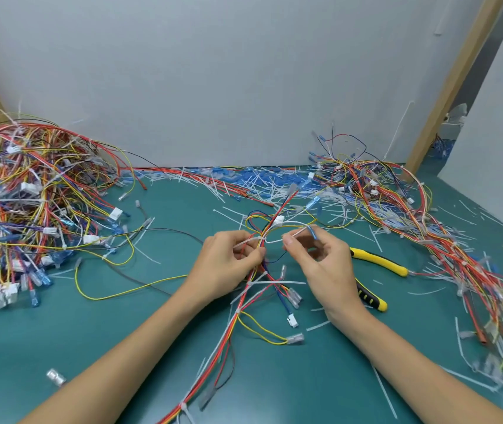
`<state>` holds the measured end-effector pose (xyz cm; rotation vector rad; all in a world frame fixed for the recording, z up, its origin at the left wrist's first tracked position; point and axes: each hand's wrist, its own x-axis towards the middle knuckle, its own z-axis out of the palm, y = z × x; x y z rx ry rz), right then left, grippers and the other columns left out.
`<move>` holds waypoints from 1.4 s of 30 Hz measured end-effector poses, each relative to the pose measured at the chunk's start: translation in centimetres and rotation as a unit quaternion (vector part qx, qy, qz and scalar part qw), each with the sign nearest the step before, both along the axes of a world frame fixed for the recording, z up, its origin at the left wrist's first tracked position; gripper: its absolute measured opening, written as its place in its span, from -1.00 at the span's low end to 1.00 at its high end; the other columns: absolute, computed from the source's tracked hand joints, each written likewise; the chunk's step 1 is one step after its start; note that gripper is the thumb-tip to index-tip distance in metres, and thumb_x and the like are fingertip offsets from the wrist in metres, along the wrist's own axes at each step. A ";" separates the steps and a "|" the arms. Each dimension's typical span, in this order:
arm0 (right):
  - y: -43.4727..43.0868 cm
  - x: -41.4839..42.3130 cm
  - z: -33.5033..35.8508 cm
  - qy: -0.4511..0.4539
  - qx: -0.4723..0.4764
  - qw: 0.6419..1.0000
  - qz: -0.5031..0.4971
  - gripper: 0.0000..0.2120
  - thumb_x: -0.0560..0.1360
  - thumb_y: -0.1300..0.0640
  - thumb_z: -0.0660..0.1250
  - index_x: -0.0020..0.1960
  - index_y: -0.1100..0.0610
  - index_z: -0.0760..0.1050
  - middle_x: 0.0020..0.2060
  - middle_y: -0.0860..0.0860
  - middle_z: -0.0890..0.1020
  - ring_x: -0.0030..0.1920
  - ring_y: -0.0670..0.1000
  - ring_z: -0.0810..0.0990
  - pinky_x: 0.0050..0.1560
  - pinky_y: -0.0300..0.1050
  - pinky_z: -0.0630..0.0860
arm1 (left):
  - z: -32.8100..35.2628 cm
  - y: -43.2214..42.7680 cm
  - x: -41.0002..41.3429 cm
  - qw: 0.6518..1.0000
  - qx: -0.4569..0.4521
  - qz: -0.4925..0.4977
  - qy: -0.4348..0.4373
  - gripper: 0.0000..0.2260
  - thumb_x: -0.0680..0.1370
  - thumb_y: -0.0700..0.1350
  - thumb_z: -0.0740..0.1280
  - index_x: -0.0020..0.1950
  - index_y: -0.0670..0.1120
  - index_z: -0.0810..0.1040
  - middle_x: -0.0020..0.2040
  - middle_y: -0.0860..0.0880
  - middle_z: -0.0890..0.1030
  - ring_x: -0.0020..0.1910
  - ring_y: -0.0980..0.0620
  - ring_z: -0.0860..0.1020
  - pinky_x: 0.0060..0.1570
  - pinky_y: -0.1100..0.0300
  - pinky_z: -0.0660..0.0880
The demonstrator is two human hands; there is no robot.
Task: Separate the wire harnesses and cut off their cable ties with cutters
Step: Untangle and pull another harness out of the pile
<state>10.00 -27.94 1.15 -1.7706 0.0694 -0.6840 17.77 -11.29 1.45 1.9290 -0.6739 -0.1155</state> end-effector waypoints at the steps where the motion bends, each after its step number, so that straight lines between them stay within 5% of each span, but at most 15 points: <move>1: 0.0 0.1 0.0 0.008 0.014 1.000 0.002 -0.90 0.54 0.14 0.45 -0.15 0.08 0.63 -0.24 0.03 0.69 -0.17 0.10 0.63 -0.06 -0.04 0.53 | -0.1 0.0 -0.1 1.000 -0.015 0.003 0.003 -0.92 0.56 -0.16 0.41 -0.12 -0.12 0.65 -0.27 -0.01 0.72 -0.36 0.14 0.60 -0.26 0.23 0.52; 5: -0.3 0.4 -0.1 0.047 0.039 0.997 0.047 -0.90 0.57 0.14 0.42 -0.12 0.00 0.64 -0.17 -0.02 0.72 -0.12 -0.10 0.65 -0.08 -0.31 0.49 | -0.3 0.2 -0.2 0.995 -0.083 -0.022 0.056 -0.92 0.58 -0.17 0.41 -0.08 -0.17 0.65 -0.24 -0.01 0.73 -0.28 0.07 0.68 -0.26 0.29 0.53; 7: -0.3 0.5 -0.1 0.067 0.011 0.994 0.090 -0.96 0.54 0.06 0.44 -0.03 -0.03 0.66 -0.08 -0.03 0.74 -0.03 0.01 0.68 -0.02 -0.17 0.57 | 0.0 0.2 -0.2 0.996 -0.066 -0.051 0.042 -0.90 0.57 -0.08 0.43 -0.07 -0.10 0.67 -0.28 0.04 0.69 -0.30 0.08 0.64 -0.26 0.25 0.49; 9: -0.2 0.5 -0.2 0.077 -0.015 0.991 0.109 -0.88 0.51 -0.01 0.43 0.02 -0.04 0.68 -0.07 -0.02 0.74 -0.02 0.07 0.69 0.04 -0.06 0.60 | 0.0 0.0 -0.5 0.997 -0.004 -0.076 -0.029 -0.88 0.54 0.00 0.39 -0.05 -0.02 0.66 -0.29 0.06 0.65 -0.33 0.18 0.53 -0.27 0.24 0.43; 13: -0.4 0.5 -0.5 0.055 0.016 0.994 0.096 -0.96 0.51 0.05 0.46 -0.09 -0.05 0.69 -0.18 0.00 0.74 -0.13 -0.07 0.70 -0.01 -0.22 0.59 | 0.0 -0.2 -1.3 0.965 0.113 0.009 -0.238 -0.81 0.54 0.17 0.35 0.00 0.13 0.41 -0.09 0.17 0.51 -0.05 0.12 0.48 -0.03 0.11 0.33; 18: -0.5 0.7 -0.5 0.096 0.031 0.991 0.089 -0.89 0.54 0.06 0.42 -0.12 0.08 0.65 -0.20 0.04 0.74 -0.11 -0.04 0.71 -0.01 -0.17 0.59 | 0.8 0.2 -1.4 0.944 0.103 0.070 -0.307 -0.66 0.49 0.25 0.37 0.05 0.07 0.38 -0.05 0.19 0.45 -0.05 0.17 0.41 -0.01 0.14 0.27; 22: -0.5 0.7 -0.4 0.129 -0.016 0.990 0.045 -0.85 0.56 0.12 0.41 -0.17 0.12 0.59 -0.28 -0.03 0.70 -0.19 -0.07 0.66 -0.04 -0.05 0.54 | 1.5 0.3 -1.6 0.960 0.086 0.042 -0.264 -0.79 0.59 0.14 0.33 -0.09 0.02 0.47 -0.20 0.14 0.52 -0.15 0.08 0.45 0.00 0.04 0.36; 25: -0.1 0.5 -0.1 0.144 -0.075 0.986 0.025 -0.79 0.51 0.05 0.39 -0.25 0.11 0.51 -0.40 -0.08 0.57 -0.30 -0.07 0.54 -0.14 -0.01 0.50 | 2.3 0.3 -1.7 0.949 0.171 0.023 -0.265 -0.73 0.62 0.14 0.27 -0.14 -0.02 0.50 -0.24 0.09 0.54 -0.15 -0.03 0.50 0.00 -0.02 0.38; 29: 0.3 0.2 0.3 0.144 -0.177 0.974 0.003 -0.76 0.44 0.04 0.33 -0.32 0.09 0.36 -0.47 -0.12 0.42 -0.41 -0.15 0.35 -0.31 -0.16 0.37 | 3.8 0.1 -2.3 0.933 0.224 -0.015 -0.281 -0.72 0.63 0.08 0.28 -0.22 0.00 0.40 -0.33 0.11 0.39 -0.15 -0.09 0.50 -0.07 0.00 0.40; 32: 0.6 0.2 0.4 0.142 -0.204 0.968 -0.017 -0.72 0.48 0.09 0.36 -0.35 -0.01 0.34 -0.46 -0.23 0.48 -0.42 -0.20 0.42 -0.36 -0.36 0.35 | 4.5 0.0 -2.5 0.940 0.224 -0.021 -0.256 -0.71 0.62 0.04 0.30 -0.26 0.00 0.36 -0.41 0.10 0.33 -0.24 -0.10 0.43 -0.22 0.03 0.32; 39: 0.8 0.3 0.5 0.138 -0.214 0.967 -0.012 -0.74 0.47 -0.05 0.31 -0.20 0.16 0.48 -0.30 0.01 0.53 -0.35 -0.10 0.40 -0.31 -0.24 0.37 | 5.0 0.2 -2.3 0.959 0.200 -0.028 -0.200 -0.69 0.60 0.00 0.34 -0.32 -0.01 0.41 -0.49 0.05 0.38 -0.41 0.04 0.34 -0.32 0.11 0.19; 42: 0.6 0.5 0.5 0.141 -0.200 0.970 -0.009 -0.75 0.47 -0.08 0.29 -0.23 0.10 0.48 -0.33 -0.09 0.54 -0.35 -0.12 0.43 -0.33 -0.27 0.35 | 4.8 0.3 -2.1 0.966 0.187 -0.026 -0.179 -0.67 0.60 0.04 0.34 -0.33 -0.03 0.45 -0.50 0.03 0.42 -0.43 0.07 0.37 -0.38 0.14 0.25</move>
